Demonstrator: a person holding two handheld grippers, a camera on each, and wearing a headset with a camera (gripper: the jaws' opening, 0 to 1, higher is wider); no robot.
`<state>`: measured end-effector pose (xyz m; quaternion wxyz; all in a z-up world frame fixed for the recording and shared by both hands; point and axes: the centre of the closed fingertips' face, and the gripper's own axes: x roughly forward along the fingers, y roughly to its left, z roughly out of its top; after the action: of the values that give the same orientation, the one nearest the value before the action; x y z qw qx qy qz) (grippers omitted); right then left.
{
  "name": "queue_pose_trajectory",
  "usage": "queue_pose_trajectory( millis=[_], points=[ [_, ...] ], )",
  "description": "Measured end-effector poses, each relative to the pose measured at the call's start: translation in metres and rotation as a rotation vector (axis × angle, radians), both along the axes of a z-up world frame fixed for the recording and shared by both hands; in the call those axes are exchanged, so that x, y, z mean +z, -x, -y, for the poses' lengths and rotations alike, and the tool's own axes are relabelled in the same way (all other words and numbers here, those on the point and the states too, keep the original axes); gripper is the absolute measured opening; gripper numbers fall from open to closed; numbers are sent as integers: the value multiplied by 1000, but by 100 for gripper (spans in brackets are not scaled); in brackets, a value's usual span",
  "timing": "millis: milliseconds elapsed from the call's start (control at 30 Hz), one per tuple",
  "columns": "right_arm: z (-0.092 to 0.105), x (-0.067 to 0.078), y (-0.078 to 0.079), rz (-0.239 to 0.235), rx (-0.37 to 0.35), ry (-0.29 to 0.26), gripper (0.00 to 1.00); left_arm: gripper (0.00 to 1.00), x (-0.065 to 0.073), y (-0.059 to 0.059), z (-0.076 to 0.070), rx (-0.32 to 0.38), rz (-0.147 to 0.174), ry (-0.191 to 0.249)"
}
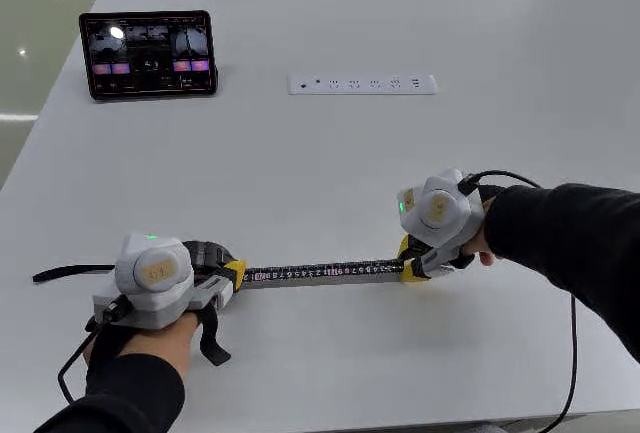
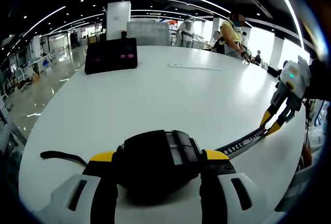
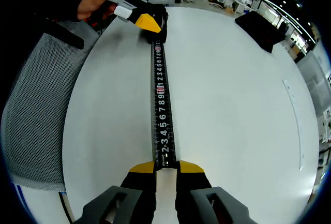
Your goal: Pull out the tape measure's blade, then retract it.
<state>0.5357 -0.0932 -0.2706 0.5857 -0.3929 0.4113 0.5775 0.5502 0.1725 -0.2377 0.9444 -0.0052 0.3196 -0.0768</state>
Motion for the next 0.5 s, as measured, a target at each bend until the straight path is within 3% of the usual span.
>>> queue_pose_trajectory(
  millis=[200, 500],
  points=[
    [-1, 0, -1, -11, -18, 3, 10, 60, 1, 0, 0, -4, -5, 7],
    [-4, 0, 1, -5, 24, 11, 10, 60, 0, 0, 0, -9, -14, 9]
  ],
)
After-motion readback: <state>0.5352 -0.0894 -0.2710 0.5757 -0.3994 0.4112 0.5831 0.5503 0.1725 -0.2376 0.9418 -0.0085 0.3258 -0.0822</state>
